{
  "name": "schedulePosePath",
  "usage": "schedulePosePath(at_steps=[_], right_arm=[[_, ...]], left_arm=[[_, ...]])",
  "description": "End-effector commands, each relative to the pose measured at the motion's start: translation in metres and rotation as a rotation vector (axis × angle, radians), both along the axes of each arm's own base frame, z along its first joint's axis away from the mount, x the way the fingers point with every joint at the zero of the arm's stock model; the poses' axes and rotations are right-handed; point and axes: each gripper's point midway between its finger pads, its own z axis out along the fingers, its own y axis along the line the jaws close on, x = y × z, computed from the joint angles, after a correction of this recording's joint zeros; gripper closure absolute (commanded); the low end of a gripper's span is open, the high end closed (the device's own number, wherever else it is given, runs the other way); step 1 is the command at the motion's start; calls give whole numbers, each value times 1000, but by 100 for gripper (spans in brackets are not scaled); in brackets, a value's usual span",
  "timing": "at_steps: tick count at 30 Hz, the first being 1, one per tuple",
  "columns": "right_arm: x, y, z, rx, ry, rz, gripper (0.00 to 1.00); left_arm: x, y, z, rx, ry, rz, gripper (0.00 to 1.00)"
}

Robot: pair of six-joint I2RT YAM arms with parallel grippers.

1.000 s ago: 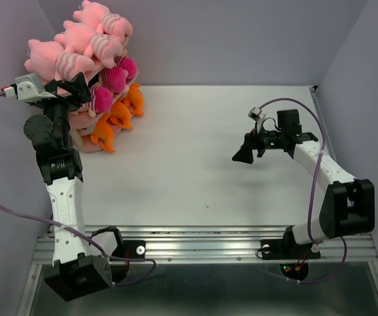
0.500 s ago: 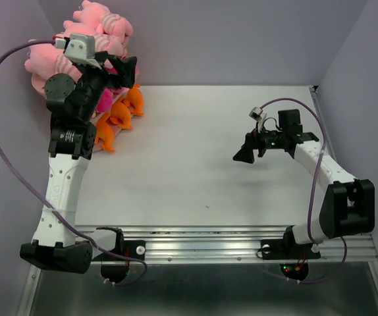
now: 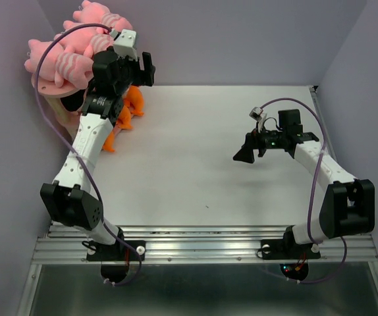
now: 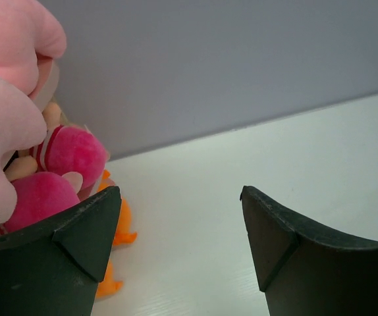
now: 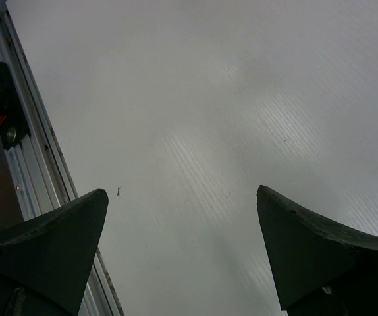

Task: Place and organize the stuffed toys onto the shelf
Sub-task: Place the stuffed toy onto shelf

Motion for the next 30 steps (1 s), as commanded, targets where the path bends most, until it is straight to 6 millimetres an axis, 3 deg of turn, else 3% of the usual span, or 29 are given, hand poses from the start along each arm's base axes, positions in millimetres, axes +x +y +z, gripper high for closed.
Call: schedulePosePath(at_steps=[1,3,11,30], right_arm=[[2,0,7,13,-42,14,0],[1,0,7,14,-42,15,0],[1,0,9,13,-43,14,0],[2,-1,10,8,-44,8,0]], left_arm=[[9,14,49,23,-124,67,15],[14,18,59,8,-136,83,14],[36,36,50,-51,-74,174,9],[53,56,54,-86,-45,283,6]])
